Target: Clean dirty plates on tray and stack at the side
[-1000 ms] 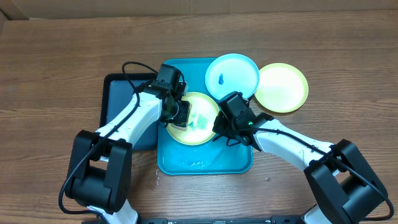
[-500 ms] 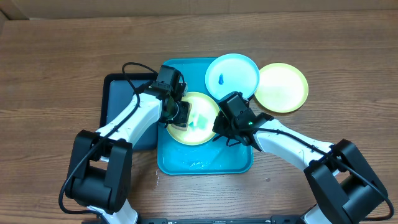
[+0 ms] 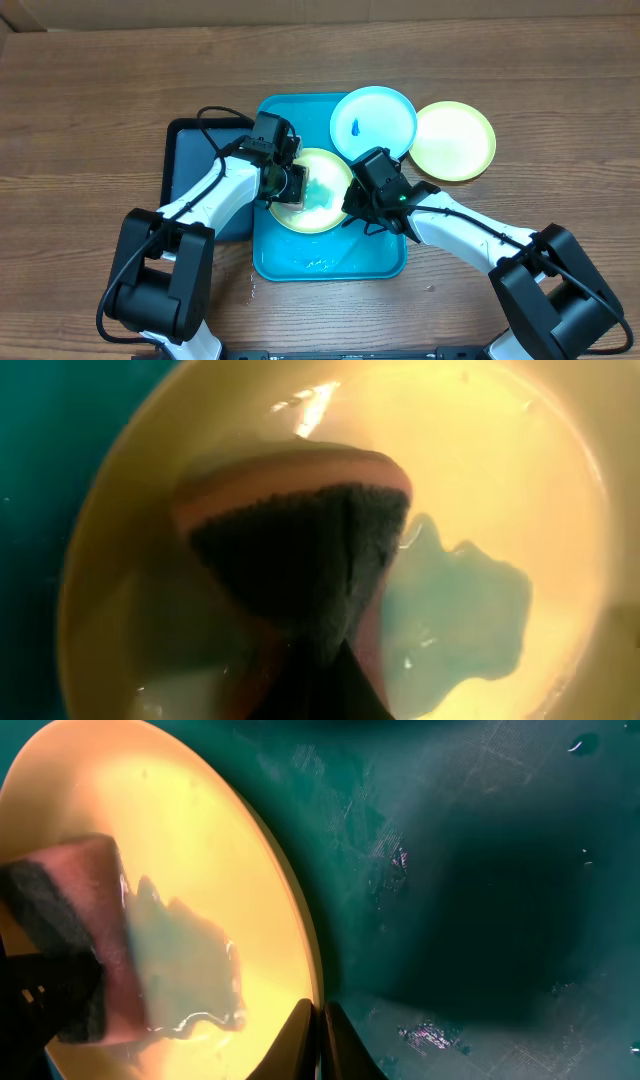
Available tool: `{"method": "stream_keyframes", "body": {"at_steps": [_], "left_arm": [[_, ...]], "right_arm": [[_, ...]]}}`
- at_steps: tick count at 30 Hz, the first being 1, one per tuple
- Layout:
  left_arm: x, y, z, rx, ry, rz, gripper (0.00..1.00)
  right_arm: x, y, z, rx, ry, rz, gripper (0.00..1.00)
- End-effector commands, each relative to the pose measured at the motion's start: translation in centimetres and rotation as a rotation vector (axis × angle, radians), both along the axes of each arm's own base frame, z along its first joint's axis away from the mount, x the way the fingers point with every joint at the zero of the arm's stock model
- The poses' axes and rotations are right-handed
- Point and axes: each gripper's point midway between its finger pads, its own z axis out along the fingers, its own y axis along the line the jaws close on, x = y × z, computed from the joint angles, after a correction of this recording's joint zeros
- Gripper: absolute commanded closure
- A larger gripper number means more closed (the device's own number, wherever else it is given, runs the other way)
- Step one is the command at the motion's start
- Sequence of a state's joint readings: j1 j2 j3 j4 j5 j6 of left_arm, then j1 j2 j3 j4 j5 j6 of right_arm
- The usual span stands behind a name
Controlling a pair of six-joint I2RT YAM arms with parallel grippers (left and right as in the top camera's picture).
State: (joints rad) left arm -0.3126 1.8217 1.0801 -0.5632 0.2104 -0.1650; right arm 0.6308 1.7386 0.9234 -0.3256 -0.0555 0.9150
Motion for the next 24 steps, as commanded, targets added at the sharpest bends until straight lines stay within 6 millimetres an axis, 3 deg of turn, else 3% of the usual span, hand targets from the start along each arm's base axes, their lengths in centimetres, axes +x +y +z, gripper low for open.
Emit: {"method": "stream_keyframes", "body": {"at_steps": [1,5,13,17,20,24], "left_arm": [[-2.6,-3.6,0.3,-0.214,0.1,-0.079,0.96],[-1.7,-5.2,2.4,-0.348,0.085,-0.102,0.96],[2.2,-4.7,7.4,-0.311,-0.061,-0.127,0.96],[3.1,-2.1,6.3,-0.136,-0.089,-0.071,0.96],[2.9,0.3,5.0,0.008,-0.072,-0.028,0.96],[2.5,2.1,3.6,0.104,-0.053,-0.005,0.96]], "right_arm": [[-0.3,0.2,-0.4,0.001,0.007,0.014,0.96],[-0.3,0.2,-0.4,0.001,0.007,0.014,0.96],[-0.4,0.2,-0.5,-0.001,0.008,0.014,0.96],[-0.3,0.2,-0.4,0.0,0.007,0.014,0.96],[-0.3,0.2,-0.4,0.0,0.008,0.014,0.96],[-0.3,0.2,-0.4,0.001,0.007,0.014,0.96]]}}
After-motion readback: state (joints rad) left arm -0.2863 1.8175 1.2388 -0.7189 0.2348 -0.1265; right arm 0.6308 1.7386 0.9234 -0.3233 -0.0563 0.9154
